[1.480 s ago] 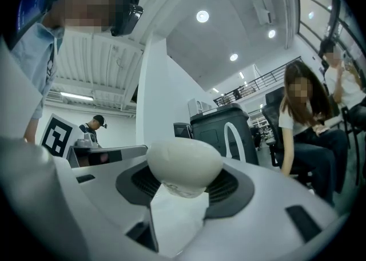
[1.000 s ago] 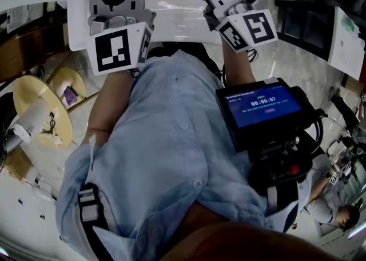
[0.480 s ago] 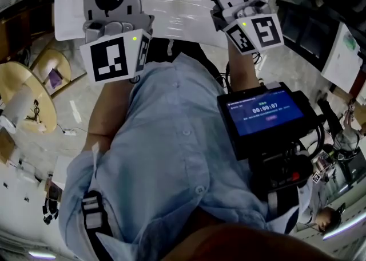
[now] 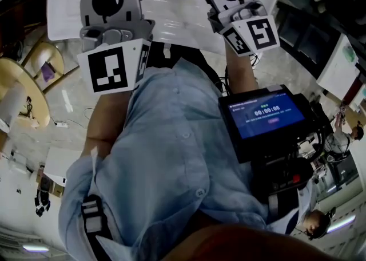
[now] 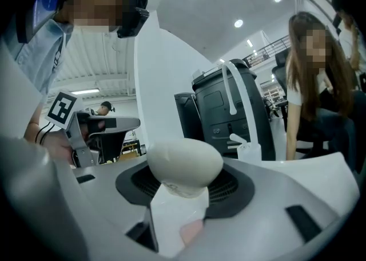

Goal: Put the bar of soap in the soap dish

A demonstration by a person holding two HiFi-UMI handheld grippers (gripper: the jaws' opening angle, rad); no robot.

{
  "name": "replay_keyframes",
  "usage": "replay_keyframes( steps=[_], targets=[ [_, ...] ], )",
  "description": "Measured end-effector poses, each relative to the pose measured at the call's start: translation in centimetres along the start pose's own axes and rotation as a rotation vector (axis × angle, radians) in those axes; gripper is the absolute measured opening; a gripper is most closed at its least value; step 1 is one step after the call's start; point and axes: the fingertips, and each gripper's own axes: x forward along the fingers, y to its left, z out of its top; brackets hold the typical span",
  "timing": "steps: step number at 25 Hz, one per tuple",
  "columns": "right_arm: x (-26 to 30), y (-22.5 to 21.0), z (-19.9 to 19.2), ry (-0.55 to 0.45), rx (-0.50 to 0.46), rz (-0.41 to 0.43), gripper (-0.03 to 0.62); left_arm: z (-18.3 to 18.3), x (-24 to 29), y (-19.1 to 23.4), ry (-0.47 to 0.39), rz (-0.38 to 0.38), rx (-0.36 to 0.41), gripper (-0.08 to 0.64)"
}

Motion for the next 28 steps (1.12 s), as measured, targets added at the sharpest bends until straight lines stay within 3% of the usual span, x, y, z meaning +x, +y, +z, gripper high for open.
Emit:
replay_keyframes(
  steps=[15,21,28],
  targets=[
    [-0.5,0.2,-2.4,0.056,-0.029,0.016,0.213,0.6,-1.5,0.1,-0.013,0.028,-0.019,0.008],
    [-1.1,-2.3,-2.9,0.055,-0.037,-0.091,0.213,1.2,1.3,-0.9,-0.02,-0.073,-0.028,0.008],
    [-1.4,-2.5,-3.6,0.068,-0.048,-0.092,0.213,1.6,1.0,-0.6,-0.031,-0.057,-0.024,0.007]
  ],
)
